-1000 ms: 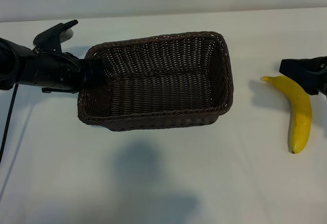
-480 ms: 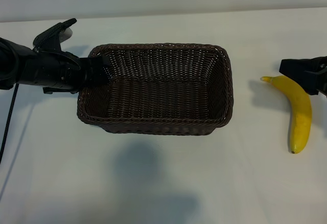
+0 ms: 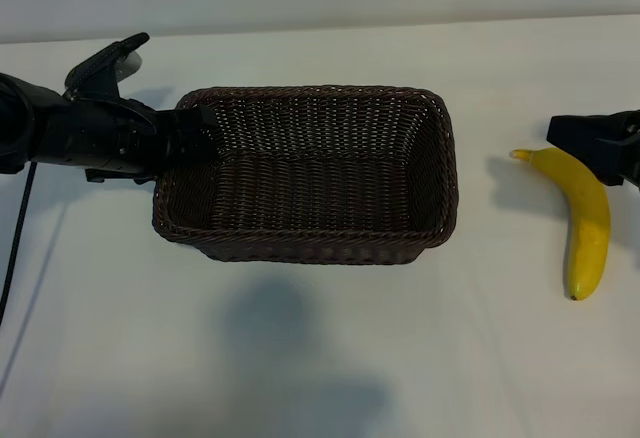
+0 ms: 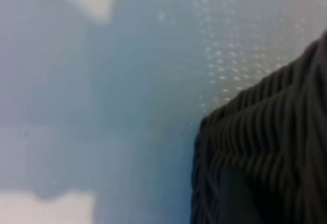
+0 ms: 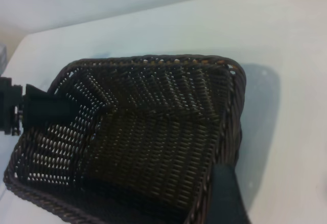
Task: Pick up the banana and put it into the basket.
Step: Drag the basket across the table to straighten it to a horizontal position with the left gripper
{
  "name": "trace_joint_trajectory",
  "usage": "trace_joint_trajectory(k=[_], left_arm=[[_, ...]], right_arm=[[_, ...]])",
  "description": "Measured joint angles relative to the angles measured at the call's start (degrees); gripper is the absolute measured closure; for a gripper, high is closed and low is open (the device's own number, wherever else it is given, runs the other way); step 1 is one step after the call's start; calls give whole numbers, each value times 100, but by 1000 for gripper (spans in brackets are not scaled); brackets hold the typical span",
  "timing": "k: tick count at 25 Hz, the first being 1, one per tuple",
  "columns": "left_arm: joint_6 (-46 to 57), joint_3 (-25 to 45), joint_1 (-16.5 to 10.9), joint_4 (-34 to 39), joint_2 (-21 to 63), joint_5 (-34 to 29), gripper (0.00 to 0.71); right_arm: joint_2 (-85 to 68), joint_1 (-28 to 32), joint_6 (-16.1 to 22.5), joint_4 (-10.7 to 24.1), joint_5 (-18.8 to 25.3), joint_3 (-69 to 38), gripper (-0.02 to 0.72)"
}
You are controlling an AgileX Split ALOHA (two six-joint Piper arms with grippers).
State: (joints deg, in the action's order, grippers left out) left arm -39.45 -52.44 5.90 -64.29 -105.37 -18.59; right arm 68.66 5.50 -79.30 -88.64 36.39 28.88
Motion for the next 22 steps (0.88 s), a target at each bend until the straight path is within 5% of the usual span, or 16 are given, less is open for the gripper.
trace_joint_trajectory(k=[7,22], left_arm=[[221,0,0,342,149,-125,172],[1739,0,0,2051,787,-478,169]], right_arm=[[0,0,0,0,0,0,215],[0,0,0,-28,0,0,215]])
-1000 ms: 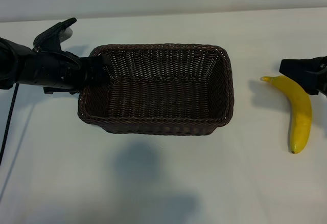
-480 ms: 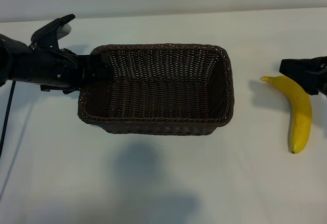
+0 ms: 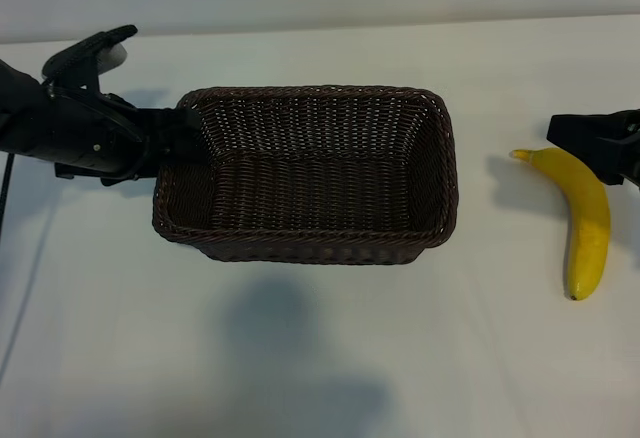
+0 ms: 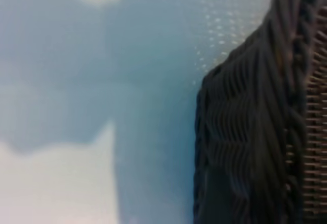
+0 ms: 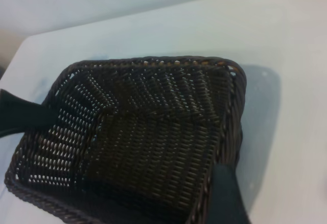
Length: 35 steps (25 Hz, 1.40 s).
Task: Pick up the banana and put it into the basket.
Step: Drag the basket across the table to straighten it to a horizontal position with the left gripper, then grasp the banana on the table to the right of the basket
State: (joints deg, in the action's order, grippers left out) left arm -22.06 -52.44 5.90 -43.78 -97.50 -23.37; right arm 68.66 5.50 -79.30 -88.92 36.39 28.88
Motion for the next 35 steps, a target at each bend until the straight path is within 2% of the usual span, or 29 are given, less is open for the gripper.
trace_joint_trajectory(k=[5,8,11,17,24,30,35], left_arm=[[39,0,0,107,481,-149,169],[237,-5,0,438,762,-338,169],[703,-16,0,1029,972,-560,169],[1929,-125,0,2705,1191,-1304,169],[2825,-283,0,4138,1564,-2156,169],[3194,-283,0,4760,1786,-2606,169],[3215,-145,0,4815,1977,-2856,169]], right_arm=[[0,0,0,-10,0,0,215],[0,0,0,-10,0,0,215],[0,0,0,-10,0,0,215],[0,0,0,-10,0,0,215],[0,0,0,-11,0,0,215],[0,0,0,-11,0,0,215],[0,0,0,-11,0,0,215]])
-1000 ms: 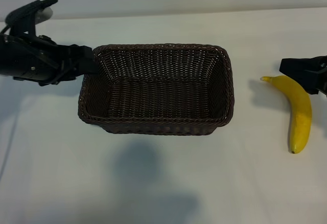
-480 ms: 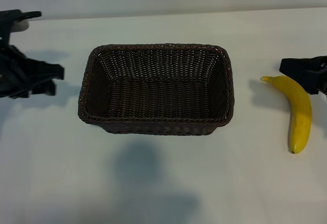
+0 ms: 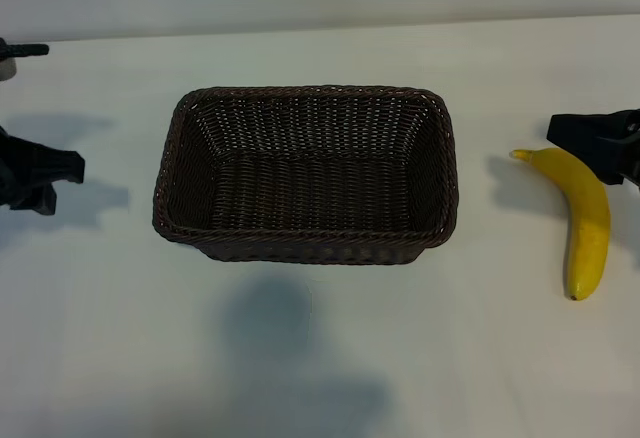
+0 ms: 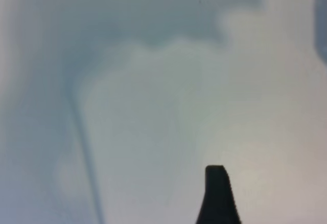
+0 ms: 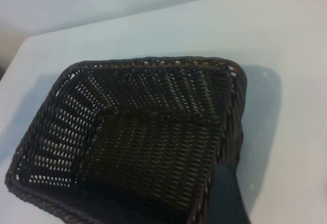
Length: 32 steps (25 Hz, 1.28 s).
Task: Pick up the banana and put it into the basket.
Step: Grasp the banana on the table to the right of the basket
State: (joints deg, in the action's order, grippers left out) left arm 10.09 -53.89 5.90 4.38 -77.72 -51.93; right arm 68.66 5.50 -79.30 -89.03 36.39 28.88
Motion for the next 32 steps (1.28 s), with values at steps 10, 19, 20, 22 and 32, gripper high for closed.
trace_joint_trajectory(k=[10,19,20,22,32], left_arm=[[63,1332,0,86,1201,150,169],[81,2309,0,96,2714,-25,169],[81,2328,0,96,2929,-79,169],[81,2341,0,98,3440,-263,169],[81,2364,0,146,4939,-626,169]], right_arm=[[0,0,0,0,0,0,215],[0,0,0,0,0,0,215],[0,0,0,0,0,0,215],[0,0,0,0,0,0,215],[0,0,0,5,0,0,215]])
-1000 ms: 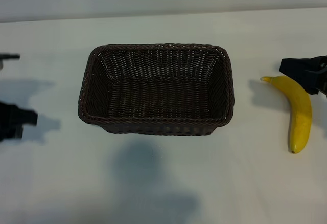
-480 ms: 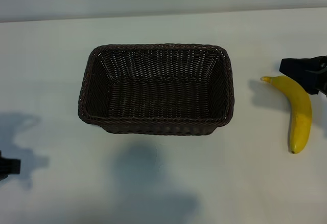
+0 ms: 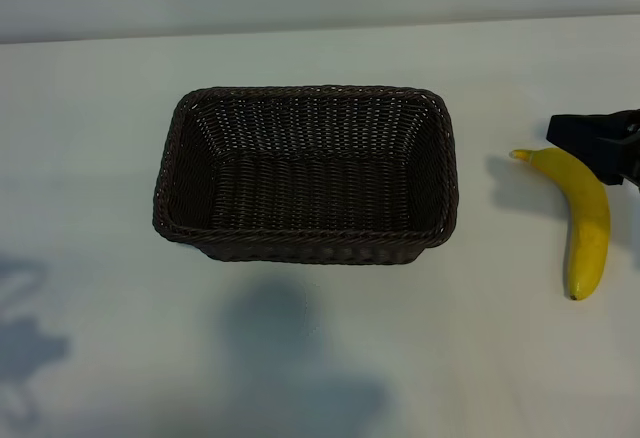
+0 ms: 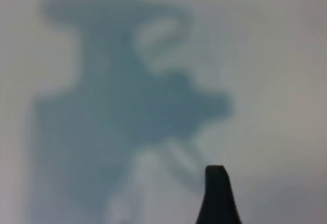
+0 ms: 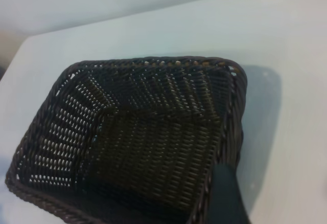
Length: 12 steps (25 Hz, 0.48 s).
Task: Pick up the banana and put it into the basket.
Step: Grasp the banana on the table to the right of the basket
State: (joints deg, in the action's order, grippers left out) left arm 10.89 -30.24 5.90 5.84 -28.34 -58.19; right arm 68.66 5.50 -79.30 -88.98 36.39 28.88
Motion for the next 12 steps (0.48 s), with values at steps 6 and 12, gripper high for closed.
trace_joint_trajectory(k=[6,12], left_arm=[[-79,107,0,6,671,-180,169],[-87,135,0,12,1368,-182,169]], right_arm=[[0,0,0,0,0,0,215],[0,0,7,11,0,0,215]])
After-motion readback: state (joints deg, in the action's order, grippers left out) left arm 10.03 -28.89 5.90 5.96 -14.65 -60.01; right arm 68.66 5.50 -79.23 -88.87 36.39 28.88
